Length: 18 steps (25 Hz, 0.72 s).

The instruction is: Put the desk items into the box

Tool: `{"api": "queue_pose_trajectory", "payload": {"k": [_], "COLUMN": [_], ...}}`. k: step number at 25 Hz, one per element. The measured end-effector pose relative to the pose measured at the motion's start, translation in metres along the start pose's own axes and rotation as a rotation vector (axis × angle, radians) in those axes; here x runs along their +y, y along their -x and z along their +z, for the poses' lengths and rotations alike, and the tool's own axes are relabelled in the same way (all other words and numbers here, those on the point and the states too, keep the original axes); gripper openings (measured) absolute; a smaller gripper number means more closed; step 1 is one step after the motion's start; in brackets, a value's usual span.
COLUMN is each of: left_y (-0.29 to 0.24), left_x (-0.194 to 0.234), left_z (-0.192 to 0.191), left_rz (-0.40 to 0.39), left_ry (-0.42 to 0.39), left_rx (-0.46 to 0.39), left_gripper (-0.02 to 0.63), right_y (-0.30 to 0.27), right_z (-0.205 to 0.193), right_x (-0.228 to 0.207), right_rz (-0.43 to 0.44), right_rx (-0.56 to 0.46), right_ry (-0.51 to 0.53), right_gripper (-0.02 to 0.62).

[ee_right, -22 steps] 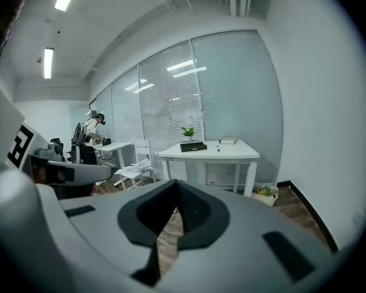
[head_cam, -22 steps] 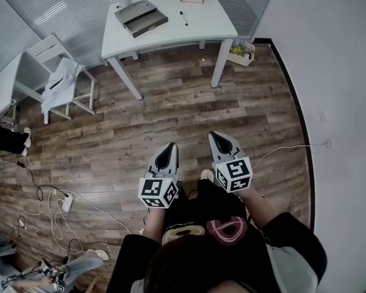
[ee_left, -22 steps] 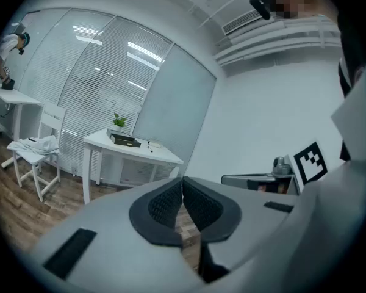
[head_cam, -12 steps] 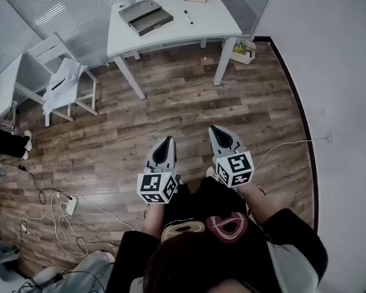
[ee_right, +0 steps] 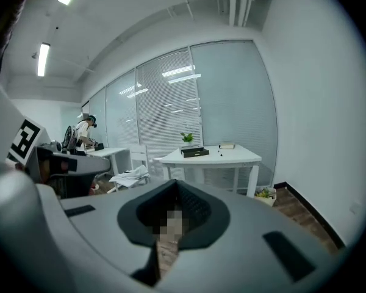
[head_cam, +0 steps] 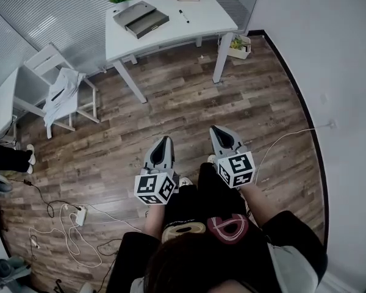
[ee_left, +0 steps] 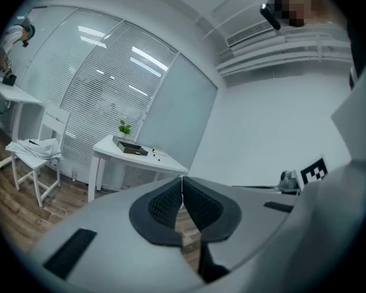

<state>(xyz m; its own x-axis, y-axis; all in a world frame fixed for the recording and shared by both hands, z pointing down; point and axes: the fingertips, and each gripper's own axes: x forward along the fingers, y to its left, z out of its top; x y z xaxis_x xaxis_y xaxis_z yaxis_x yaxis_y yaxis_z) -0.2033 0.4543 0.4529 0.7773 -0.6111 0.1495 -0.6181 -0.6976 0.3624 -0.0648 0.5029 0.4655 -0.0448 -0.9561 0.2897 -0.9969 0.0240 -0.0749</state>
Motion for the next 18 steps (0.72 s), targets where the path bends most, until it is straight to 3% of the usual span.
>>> {"api": "queue_pose_trajectory", "payload": {"k": [8,18], "left_y": [-0.025,-0.126], "left_x": [0.014,0.048], "left_z": [-0.005,0.03], "left_rz": [0.05,0.116], "left_ry": [-0.043,-0.045], "left_rx": [0.004,0.003], "left_gripper": [0.02,0.021], "right_y": [-0.04,-0.159], "right_z": [-0.002,0.039], "right_x": [-0.012,-0.067], "right_rz": [0.078,0.166], "right_rx": [0.014,0.051], "right_ry": [0.015,0.016], "right_gripper": [0.011,0.011]}}
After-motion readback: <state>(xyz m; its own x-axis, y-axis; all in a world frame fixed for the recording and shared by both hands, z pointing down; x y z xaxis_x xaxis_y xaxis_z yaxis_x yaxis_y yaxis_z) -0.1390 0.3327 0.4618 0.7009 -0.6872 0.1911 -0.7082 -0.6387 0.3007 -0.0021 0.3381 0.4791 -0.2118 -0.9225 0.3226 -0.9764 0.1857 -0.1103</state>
